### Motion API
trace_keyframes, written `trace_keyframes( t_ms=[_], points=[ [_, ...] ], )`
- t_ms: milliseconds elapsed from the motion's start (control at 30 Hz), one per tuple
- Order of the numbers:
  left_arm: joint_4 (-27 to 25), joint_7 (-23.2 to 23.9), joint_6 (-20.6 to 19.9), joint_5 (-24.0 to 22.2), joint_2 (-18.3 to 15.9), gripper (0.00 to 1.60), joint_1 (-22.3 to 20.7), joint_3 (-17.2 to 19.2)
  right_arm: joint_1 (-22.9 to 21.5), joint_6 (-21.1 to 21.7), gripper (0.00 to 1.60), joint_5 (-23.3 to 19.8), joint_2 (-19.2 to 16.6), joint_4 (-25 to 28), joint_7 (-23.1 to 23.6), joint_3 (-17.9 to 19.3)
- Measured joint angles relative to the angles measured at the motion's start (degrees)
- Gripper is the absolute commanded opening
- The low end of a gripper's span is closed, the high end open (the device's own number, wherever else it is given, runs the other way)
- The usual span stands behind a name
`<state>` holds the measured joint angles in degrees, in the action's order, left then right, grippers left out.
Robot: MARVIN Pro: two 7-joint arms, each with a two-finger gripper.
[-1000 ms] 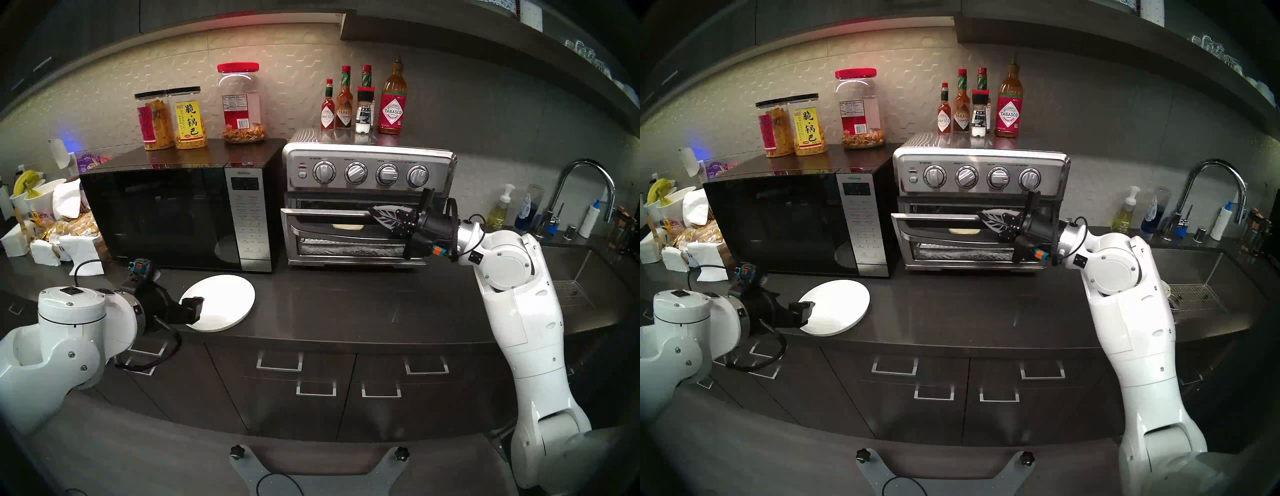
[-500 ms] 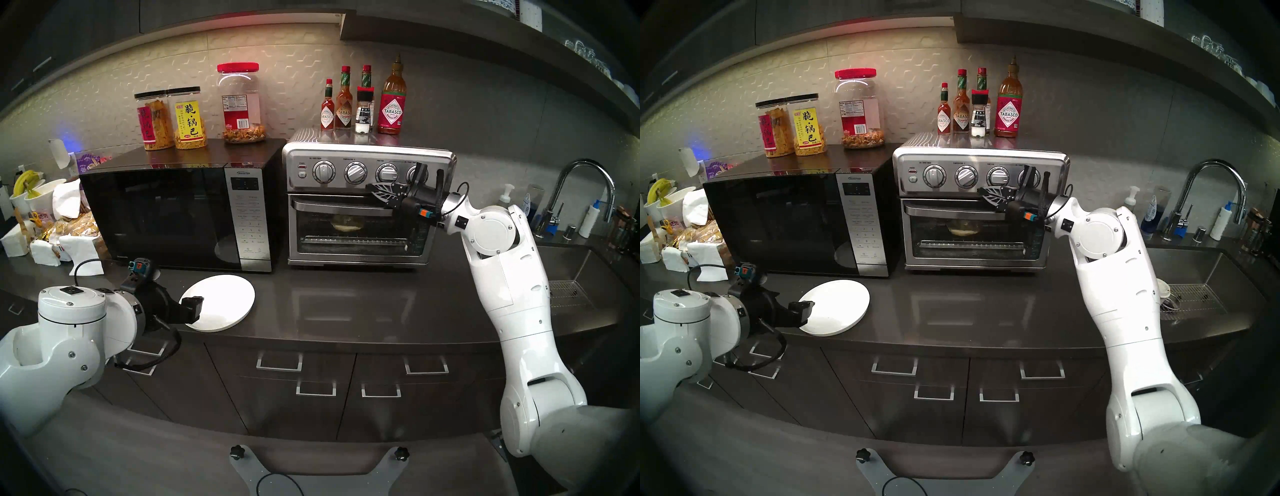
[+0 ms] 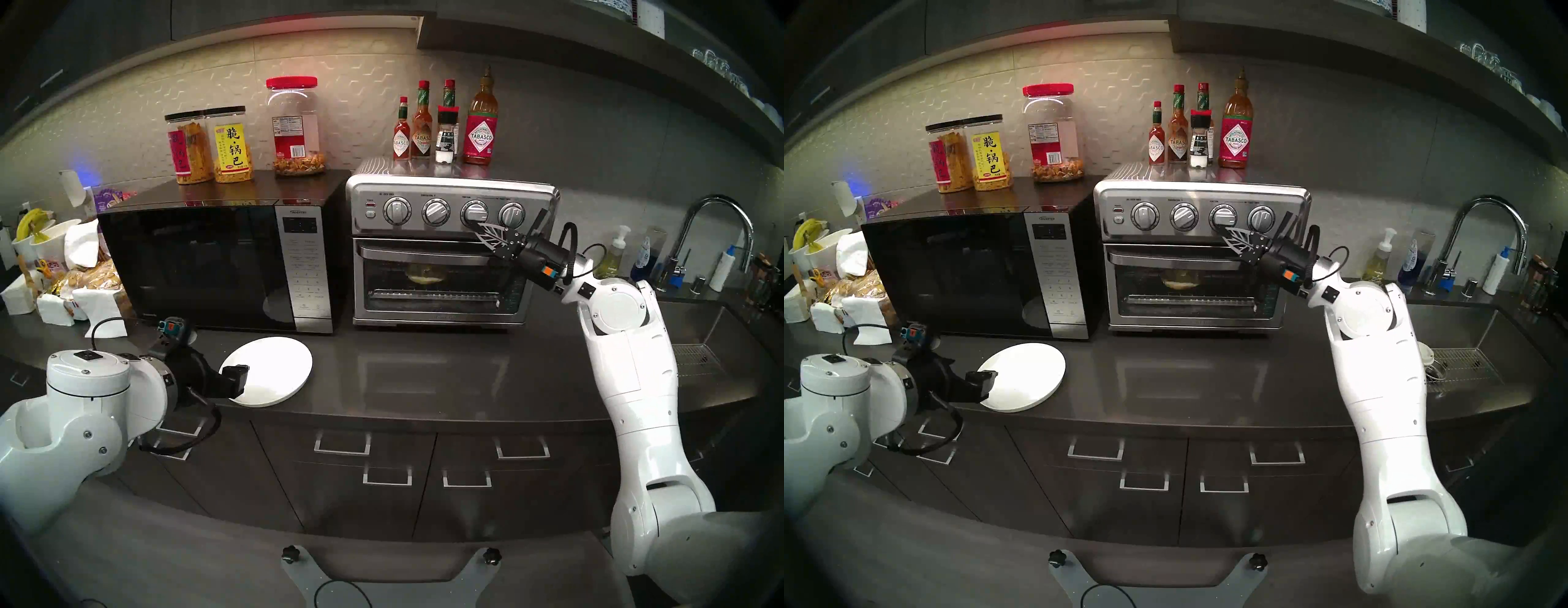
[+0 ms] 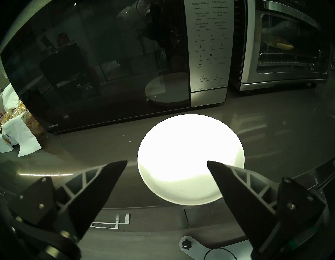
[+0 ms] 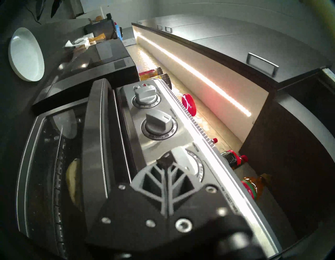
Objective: Open the oven and place the bagel inside on the rack
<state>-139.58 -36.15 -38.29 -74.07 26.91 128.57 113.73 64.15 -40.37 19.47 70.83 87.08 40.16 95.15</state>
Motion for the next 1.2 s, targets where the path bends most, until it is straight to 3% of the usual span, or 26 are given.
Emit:
trace_keyframes(
  t_ms=[333, 733, 1200],
  points=[
    [0.00, 0.17, -0.39, 0.13, 0.20, 1.60, -0.20, -0.04, 7.30, -2.70, 0.00, -5.23, 1.61, 5.10, -1.58, 5.51],
    [0.00, 0.37, -0.76, 0.32, 0.53, 1.60, -0.45, -0.05, 16.90, -3.66, 0.00, -9.61, 7.01, 9.89, -3.05, 11.07],
    [0.00, 0.72, -1.17, 0.55, 0.95, 1.60, -0.68, -0.03, 26.71, 9.91, 0.00, -12.03, 10.58, 19.78, -2.79, 13.50]
  ],
)
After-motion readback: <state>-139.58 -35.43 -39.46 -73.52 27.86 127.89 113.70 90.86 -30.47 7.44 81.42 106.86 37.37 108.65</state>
